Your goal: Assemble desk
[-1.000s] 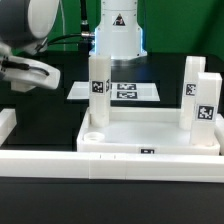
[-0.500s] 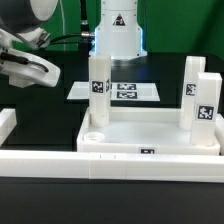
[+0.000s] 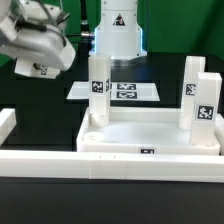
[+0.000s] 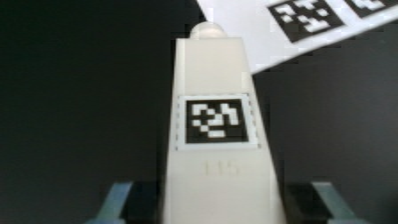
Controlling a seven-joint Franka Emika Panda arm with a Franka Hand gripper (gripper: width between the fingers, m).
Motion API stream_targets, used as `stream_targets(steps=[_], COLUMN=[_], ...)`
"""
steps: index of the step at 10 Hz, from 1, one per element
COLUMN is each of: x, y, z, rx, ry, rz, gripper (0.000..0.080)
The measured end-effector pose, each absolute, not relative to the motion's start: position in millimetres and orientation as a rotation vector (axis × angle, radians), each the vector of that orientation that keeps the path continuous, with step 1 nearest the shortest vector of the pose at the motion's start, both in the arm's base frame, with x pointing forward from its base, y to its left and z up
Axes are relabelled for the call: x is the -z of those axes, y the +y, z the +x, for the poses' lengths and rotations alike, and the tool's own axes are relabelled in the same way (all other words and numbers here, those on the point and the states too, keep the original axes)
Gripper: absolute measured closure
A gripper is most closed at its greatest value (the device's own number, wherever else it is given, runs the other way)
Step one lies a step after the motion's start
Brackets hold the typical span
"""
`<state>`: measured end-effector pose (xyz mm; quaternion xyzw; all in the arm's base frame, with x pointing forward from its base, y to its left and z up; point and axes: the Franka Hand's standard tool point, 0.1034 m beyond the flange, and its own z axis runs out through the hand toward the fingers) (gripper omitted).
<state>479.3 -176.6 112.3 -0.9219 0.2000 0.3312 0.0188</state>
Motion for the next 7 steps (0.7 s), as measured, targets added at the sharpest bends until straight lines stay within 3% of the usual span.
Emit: stream_targets(steps=[5,7], x=[-109.8,-128.2], y=[-175,-159], z=[496,523], rx=[-0.580,-0.290], ry=[0.598,0.513], rz=[-3.028,-3.102], gripper=[0.0509,0.0509])
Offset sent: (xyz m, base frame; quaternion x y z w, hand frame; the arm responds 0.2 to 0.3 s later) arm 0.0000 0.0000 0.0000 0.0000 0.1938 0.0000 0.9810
